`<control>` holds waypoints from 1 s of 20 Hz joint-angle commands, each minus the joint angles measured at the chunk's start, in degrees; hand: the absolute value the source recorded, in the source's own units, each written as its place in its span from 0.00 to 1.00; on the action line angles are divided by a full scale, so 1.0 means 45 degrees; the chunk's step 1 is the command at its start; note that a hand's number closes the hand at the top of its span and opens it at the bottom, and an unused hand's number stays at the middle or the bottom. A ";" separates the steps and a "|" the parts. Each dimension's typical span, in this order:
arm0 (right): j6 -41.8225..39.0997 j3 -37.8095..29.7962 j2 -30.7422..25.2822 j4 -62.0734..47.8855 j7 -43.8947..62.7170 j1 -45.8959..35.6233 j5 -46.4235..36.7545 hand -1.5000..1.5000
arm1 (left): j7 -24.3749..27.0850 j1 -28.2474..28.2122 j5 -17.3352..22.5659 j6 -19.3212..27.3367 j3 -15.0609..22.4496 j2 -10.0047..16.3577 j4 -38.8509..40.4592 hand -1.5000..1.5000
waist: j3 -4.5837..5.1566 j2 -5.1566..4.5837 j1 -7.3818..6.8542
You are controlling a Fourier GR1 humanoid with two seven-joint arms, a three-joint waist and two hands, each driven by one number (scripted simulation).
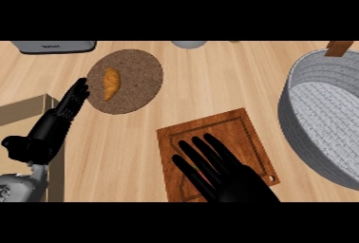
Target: Pick the bell pepper from the cutting board and place it in the basket
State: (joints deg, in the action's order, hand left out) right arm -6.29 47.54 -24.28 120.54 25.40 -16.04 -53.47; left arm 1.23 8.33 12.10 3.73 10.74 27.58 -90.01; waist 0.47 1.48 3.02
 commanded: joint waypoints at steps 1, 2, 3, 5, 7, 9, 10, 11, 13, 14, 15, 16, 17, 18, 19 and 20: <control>-0.3697 0.0720 -0.0386 0.1629 0.2596 -0.0212 -0.0263 0.00 | -0.0343 0.0188 -0.0018 0.0118 -0.0026 -0.0056 -0.0250 0.50 | -0.0009 -0.0043 -0.0149; -0.4411 0.0742 -0.0670 0.2233 0.3042 0.0215 0.0060 0.00 | -0.0133 -0.0138 -0.0198 0.0230 0.0299 -0.0354 -0.0404 0.50 | -0.0030 -0.0085 -0.0188; -0.5346 0.0701 -0.0318 0.2530 0.3672 -0.0012 0.0452 0.00 | -0.0357 0.0499 -0.0133 0.0067 0.0113 -0.0187 -0.0202 0.50 | -0.0026 -0.0152 -0.0168; -0.6916 0.0666 0.0178 0.3598 0.4936 0.0048 0.1197 0.00 | 0.0220 -0.0144 -0.0431 0.0077 0.0367 -0.0358 -0.0207 0.50 | -0.0029 -0.0193 -0.0394; -0.8406 0.0213 0.0723 0.4509 0.5965 0.0060 0.2274 0.00 | -0.0292 -0.0051 -0.0094 -0.0188 0.0156 -0.0151 -0.0645 0.50 | -0.0049 -0.0231 -0.0539; -0.9418 0.0362 0.1567 0.5110 0.6915 0.0244 0.2266 0.00 | -0.0257 0.0290 0.0021 -0.0373 -0.0268 -0.0060 -0.0389 0.50 | -0.0069 -0.0257 -0.0528; -0.9757 -0.0255 0.1494 0.5778 0.6950 0.0493 0.2630 0.00 | -0.0286 0.0059 -0.0138 -0.0350 -0.0054 -0.0091 -0.0653 0.50 | -0.0073 -0.0249 -0.0512; -1.0296 -0.0122 0.2128 0.5413 0.7257 0.0345 0.2513 0.00 | 0.0311 -0.0118 -0.0019 -0.0592 -0.0171 -0.0278 -0.0169 0.50 | -0.0069 -0.0273 -0.0539; -1.0834 -0.0510 0.2678 0.5755 0.7330 0.0425 0.2564 0.00 | 0.0903 -0.0223 -0.0516 -0.0276 -0.0006 -0.0606 0.0353 0.50 | -0.0059 -0.0270 -0.0469; -1.1003 -0.0644 0.2458 0.6071 0.7031 0.0823 0.2496 0.00 | 0.0173 -0.0083 -0.0716 -0.0105 0.0375 -0.0805 -0.0192 0.50 | -0.0081 -0.0265 -0.0487; -1.1133 -0.0653 0.2989 0.5815 0.7018 0.0452 0.2181 0.00 | 0.0278 0.0486 -0.0396 -0.0527 -0.0067 -0.0728 0.0671 0.50 | -0.0080 -0.0290 -0.0471; -1.0845 0.0152 0.3351 0.5672 0.7138 0.0890 0.1632 0.00 | -0.0305 -0.0030 -0.0518 -0.0295 0.0042 -0.0649 -0.0515 0.50 | -0.0091 -0.0257 -0.0568; -1.1468 -0.2071 0.3008 0.5311 0.6059 0.0271 0.2686 0.00 | 0.0031 -0.0625 -0.0459 -0.0648 0.0063 -0.0489 -0.0801 0.50 | -0.0093 -0.0294 -0.0676; -1.1530 -0.1356 0.3755 0.5241 0.6549 0.0275 0.2093 0.00 | -0.0328 0.0403 -0.0981 -0.0048 0.0302 -0.1173 -0.0097 0.50 | -0.0091 -0.0296 -0.0559; -1.1507 -0.1825 0.3564 0.5485 0.6113 0.0634 0.2232 0.00 | -0.0152 0.0399 -0.0619 -0.0564 -0.0166 -0.0815 0.0051 0.50 | -0.0094 -0.0301 -0.0560; -1.1155 -0.1129 0.3694 0.5529 0.6111 0.1018 0.1684 0.00 | -0.0341 0.0464 -0.1056 -0.0156 0.0246 -0.1229 -0.0234 0.50 | -0.0098 -0.0286 -0.0541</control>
State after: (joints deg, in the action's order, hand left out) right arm -50.89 42.61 -9.47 134.23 47.43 -14.75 -48.23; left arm 0.78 9.16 9.11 2.30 11.15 23.91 -90.74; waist 0.08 0.22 0.60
